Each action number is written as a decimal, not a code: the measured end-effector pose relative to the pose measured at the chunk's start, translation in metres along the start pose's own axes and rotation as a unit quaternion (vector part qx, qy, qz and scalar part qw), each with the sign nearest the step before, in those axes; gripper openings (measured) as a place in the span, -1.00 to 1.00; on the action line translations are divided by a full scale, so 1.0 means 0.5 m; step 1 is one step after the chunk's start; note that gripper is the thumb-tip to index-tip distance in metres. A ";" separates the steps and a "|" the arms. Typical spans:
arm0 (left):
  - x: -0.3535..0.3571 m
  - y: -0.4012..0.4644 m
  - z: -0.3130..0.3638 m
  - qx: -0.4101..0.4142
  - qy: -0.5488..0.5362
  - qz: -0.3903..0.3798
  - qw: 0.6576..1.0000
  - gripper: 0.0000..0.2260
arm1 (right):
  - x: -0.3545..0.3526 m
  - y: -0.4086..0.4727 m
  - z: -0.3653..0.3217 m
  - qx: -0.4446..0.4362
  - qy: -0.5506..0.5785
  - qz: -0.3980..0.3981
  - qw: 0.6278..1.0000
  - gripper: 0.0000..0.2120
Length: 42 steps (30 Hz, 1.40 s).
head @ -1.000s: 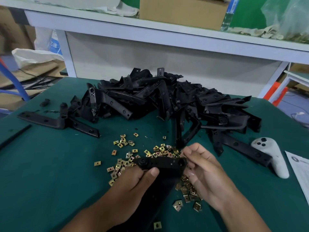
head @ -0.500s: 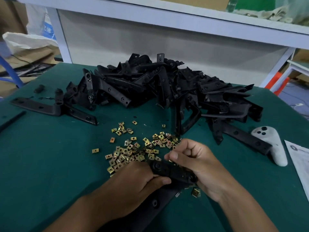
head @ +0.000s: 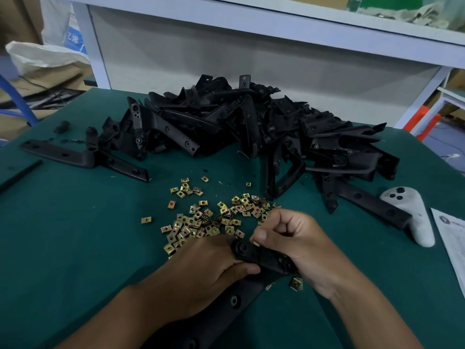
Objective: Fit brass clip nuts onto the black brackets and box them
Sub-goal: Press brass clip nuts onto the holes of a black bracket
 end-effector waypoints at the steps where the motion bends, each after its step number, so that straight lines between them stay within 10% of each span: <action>1: -0.001 0.000 -0.001 0.005 0.003 0.000 1.000 -0.46 | -0.001 -0.002 -0.001 -0.005 -0.004 -0.002 1.000 -0.86; 17: 0.002 0.002 -0.023 -0.020 -0.125 0.157 0.979 -0.74 | -0.007 0.006 0.010 -0.097 -0.077 0.046 0.991 -0.69; 27: -0.007 0.006 -0.018 -0.025 -0.252 0.249 0.935 -0.72 | -0.041 0.039 0.021 -0.006 0.301 0.094 0.949 -0.59; 42: -0.013 0.013 -0.022 -0.032 -0.365 0.293 0.883 -0.82 | -0.044 0.047 0.030 0.030 0.345 0.127 0.930 -0.58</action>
Point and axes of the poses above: each hand's wrist, its own y-axis towards the middle knuckle, its own x-axis out of the palm, z = x × y, the point moved 1 cm from there along y, towards the middle knuckle, and after that the axes turned 4 degrees about x, right-handed, at the moved point
